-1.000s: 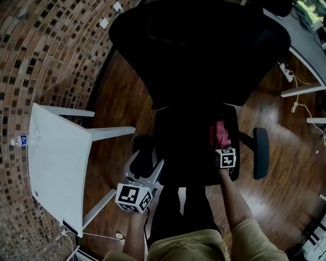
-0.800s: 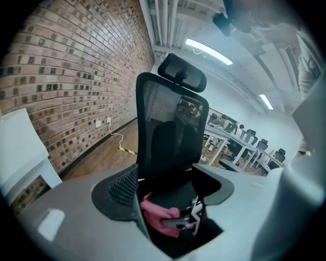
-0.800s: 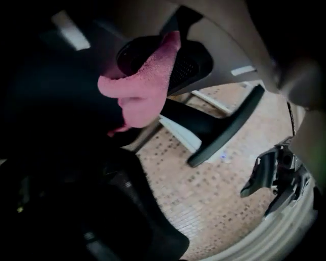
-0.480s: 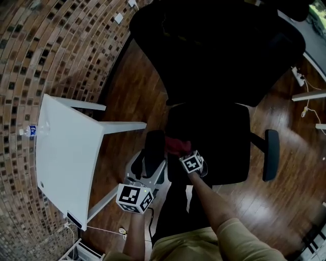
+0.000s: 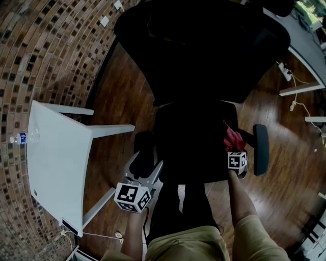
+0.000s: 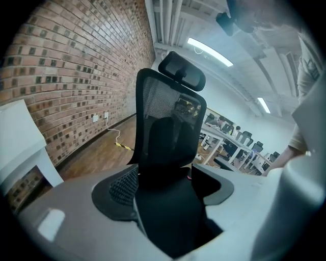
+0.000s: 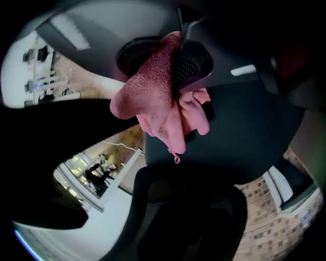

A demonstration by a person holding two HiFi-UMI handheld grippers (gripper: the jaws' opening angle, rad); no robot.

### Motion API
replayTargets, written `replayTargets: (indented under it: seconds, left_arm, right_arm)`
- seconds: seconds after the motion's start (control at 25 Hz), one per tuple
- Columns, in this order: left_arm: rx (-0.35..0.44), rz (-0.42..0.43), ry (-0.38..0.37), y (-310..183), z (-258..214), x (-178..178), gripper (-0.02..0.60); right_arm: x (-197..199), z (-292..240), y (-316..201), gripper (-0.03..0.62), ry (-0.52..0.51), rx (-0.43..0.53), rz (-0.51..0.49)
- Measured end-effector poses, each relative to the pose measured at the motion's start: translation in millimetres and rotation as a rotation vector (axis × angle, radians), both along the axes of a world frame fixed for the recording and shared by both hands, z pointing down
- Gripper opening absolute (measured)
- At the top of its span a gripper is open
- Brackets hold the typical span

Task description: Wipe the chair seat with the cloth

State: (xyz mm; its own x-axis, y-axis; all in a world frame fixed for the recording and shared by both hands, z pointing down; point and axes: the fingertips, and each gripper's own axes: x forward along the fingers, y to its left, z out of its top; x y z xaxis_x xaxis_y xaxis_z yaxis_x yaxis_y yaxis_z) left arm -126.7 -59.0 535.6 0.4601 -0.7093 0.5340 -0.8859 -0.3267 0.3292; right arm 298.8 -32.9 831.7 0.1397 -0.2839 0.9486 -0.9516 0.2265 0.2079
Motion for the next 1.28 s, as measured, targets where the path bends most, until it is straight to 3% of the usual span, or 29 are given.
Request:
replayTargets:
  seconds: [0.08,0.12,0.24,0.36,0.4,0.48,0.6,0.68,0.76,0.92,1.04,1.16,1.24,1.28]
  left_arm:
    - [0.004,0.006,0.0,1,-3,2,0.321]
    - [0.008,0.007,-0.003,1,-4,1,0.321]
    - [0.009,-0.009,-0.019,2,-6,-9,0.321]
    - [0.017,-0.032,-0.034,4,-10,-18,0.321]
    - [0.02,-0.034,-0.04,4,-12,-20,0.321]
    - [0.019,-0.031,-0.055,5,-15,-25,0.321]
    - [0.013,-0.032,-0.069,10,-11,-36,0.321]
    - [0.007,-0.033,-0.065,10,-9,-38,0.319]
    - [0.004,-0.021,-0.052,9,-7,-33,0.319]
    - [0.018,0.019,-0.025,4,-10,-10,0.319]
    - [0.025,0.042,-0.008,1,-11,5,0.319]
    - [0.014,0.057,0.0,3,-8,13,0.319]
    - [0.019,0.055,0.002,3,-11,12,0.319]
    - [0.023,0.05,0.003,3,-13,10,0.318]
  right_arm:
    - [-44,3,4,0.02,-0.159,0.017,0.092]
    - [-85,3,1,0.02,-0.256,0.038,0.067]
    - [-252,-10,4,0.02,-0.583,0.053,-0.219]
    - [-401,-32,41,0.02,-0.916,-0.038,-0.435]
    - [-429,-32,54,0.02,-0.949,-0.077,-0.48]
    - [-450,-15,73,0.02,-0.904,-0.151,-0.53]
    - [-433,-1,69,0.019,-0.864,-0.134,-0.515]
    - [-387,11,61,0.018,-0.746,-0.11,-0.535]
    - [-301,29,53,0.018,-0.564,-0.114,-0.46]
    - [-99,23,34,0.018,-0.259,-0.036,-0.139]
    - [-9,3,38,0.018,-0.143,0.013,-0.01]
    - [6,-7,49,0.018,-0.085,0.022,0.072]
    - [-24,-6,53,0.018,-0.15,0.023,0.106]
    - [-57,-5,53,0.018,-0.234,0.026,0.08]
